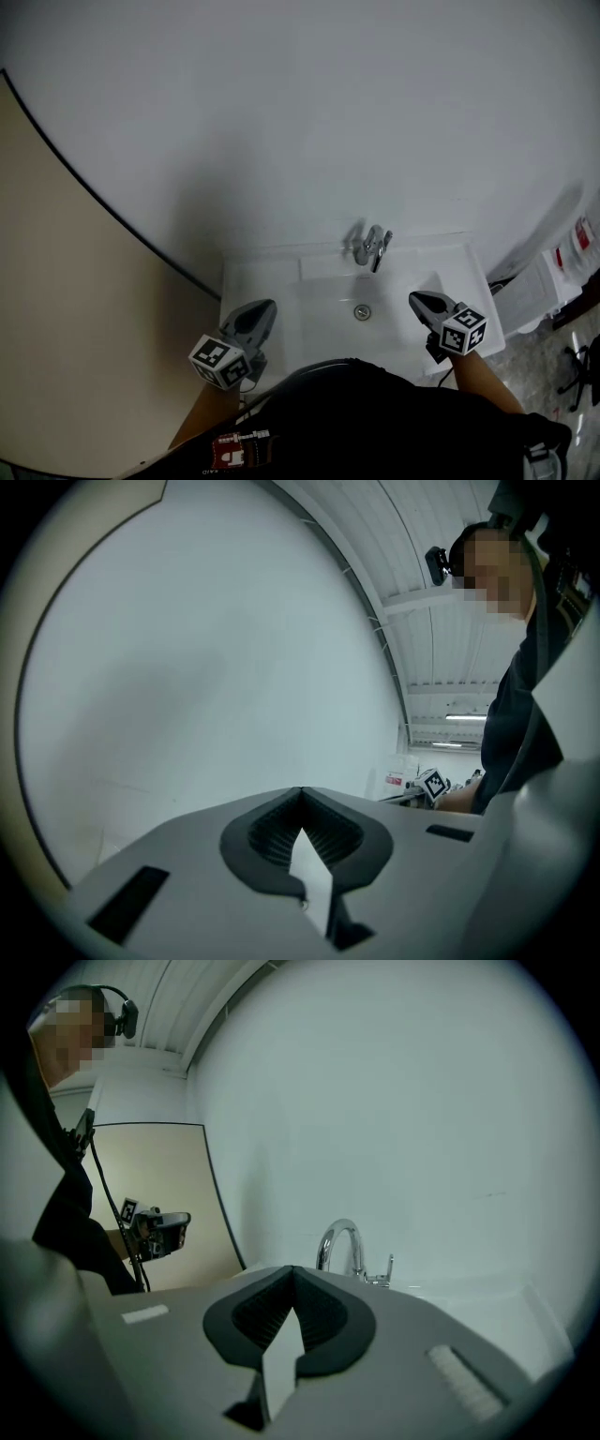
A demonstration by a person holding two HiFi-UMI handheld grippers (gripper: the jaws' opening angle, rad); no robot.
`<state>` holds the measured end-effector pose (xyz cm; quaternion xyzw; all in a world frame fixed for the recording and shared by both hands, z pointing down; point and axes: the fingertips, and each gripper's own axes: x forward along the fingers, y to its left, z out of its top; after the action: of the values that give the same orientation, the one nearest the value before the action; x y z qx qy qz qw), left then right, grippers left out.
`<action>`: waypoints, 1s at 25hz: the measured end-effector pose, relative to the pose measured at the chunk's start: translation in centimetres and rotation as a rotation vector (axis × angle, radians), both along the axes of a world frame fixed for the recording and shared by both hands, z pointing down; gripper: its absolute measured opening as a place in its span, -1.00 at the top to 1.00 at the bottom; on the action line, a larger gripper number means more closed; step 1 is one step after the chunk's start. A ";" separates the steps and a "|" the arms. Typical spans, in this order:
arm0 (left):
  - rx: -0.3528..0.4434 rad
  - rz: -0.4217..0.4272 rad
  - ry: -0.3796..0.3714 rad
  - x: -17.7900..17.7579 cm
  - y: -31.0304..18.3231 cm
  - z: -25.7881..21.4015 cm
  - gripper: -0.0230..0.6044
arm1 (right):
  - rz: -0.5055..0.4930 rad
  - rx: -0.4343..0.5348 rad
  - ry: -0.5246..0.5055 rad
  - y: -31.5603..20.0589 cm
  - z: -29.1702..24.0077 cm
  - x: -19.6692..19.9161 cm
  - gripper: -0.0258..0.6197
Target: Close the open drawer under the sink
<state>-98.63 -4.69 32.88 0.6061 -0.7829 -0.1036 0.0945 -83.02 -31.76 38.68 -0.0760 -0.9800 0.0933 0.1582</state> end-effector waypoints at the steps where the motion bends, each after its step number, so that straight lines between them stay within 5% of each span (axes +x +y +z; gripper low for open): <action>1: 0.008 -0.029 0.009 0.4 -0.5 0.0 0.93 | -0.033 0.001 -0.002 -0.6 0.1 -0.2 0.92; 9: 0.040 -0.147 0.077 3.7 -4.8 0.1 0.93 | -0.127 -0.101 -0.049 -7.1 -1.4 -1.5 0.92; 25: 0.032 -0.111 0.083 1.8 -3.8 -0.9 0.93 | -0.083 0.032 -0.024 -5.5 -1.6 -4.1 0.92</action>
<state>-96.84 -8.50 31.94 0.5585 -0.8089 -0.1464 0.1113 -87.12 -37.22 37.04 -0.1153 -0.9792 0.0702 0.1516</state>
